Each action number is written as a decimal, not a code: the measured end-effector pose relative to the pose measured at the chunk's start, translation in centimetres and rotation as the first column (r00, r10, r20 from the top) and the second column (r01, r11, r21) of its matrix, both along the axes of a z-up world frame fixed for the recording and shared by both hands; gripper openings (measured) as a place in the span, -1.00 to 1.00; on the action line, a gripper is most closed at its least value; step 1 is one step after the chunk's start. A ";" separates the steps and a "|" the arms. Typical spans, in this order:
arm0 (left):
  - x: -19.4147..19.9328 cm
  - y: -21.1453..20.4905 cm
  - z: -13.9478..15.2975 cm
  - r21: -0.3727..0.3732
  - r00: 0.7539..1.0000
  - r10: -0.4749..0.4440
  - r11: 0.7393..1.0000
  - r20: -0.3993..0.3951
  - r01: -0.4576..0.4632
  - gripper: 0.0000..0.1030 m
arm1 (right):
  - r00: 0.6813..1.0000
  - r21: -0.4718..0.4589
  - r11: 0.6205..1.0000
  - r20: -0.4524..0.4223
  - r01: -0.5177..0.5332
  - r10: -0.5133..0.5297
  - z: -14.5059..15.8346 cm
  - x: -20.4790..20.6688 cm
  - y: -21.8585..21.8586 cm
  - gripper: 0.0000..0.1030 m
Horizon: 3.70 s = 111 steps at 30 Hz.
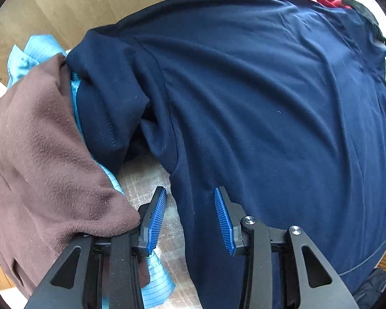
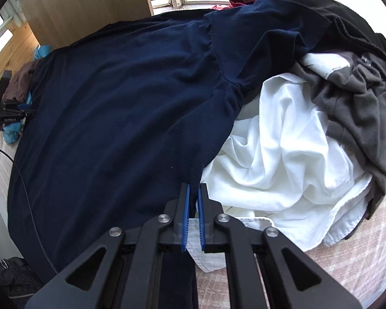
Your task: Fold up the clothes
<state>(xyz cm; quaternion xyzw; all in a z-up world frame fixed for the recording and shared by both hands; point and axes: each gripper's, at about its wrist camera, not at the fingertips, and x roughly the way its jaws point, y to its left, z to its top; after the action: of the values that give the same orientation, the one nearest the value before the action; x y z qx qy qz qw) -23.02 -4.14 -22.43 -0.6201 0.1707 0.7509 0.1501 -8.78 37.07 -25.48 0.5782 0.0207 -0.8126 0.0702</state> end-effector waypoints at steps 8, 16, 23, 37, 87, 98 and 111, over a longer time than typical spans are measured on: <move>0.7 -1.5 1.6 0.020 0.999 0.037 0.999 -0.010 -0.037 -0.96 | 0.991 -0.022 0.991 0.013 0.132 -0.132 1.5 0.8 4.5 -0.98; 1.6 0.9 1.2 0.022 1.000 0.002 1.000 0.017 -0.002 -0.37 | 0.984 -0.209 0.963 -0.007 0.171 -0.176 3.8 4.6 5.7 -0.63; 2.2 1.8 1.5 0.011 0.999 -0.019 1.000 0.026 0.019 -0.38 | 0.991 -0.246 0.962 0.087 0.121 -0.103 -1.1 6.1 1.6 -0.59; 4.0 3.8 2.8 0.007 0.999 -0.039 0.999 0.034 0.039 -0.38 | 0.998 -0.063 0.997 0.053 0.032 -0.028 -5.2 5.7 -2.6 -0.72; 2.4 -8.5 12.0 0.247 0.991 0.021 0.969 -0.134 0.013 -0.50 | 0.742 -0.038 0.752 -0.203 -0.658 0.639 3.2 -23.5 -42.6 -0.07; 5.3 -12.8 13.1 0.281 0.979 0.105 0.958 -0.174 -0.053 -0.48 | 0.706 -0.008 0.706 0.001 -0.708 0.708 -3.4 -26.1 -48.4 -0.93; 2.9 -6.0 11.0 0.291 0.990 -0.013 0.955 -0.141 0.054 -0.40 | 0.863 -0.009 0.863 0.031 -0.504 0.504 -4.6 -26.3 -36.3 -0.90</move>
<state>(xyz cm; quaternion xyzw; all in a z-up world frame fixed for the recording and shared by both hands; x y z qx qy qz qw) -20.12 -10.14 -11.46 -0.5348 0.0774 0.8061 0.2414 -35.06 0.73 -30.09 0.5658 0.1699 -0.7565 0.2805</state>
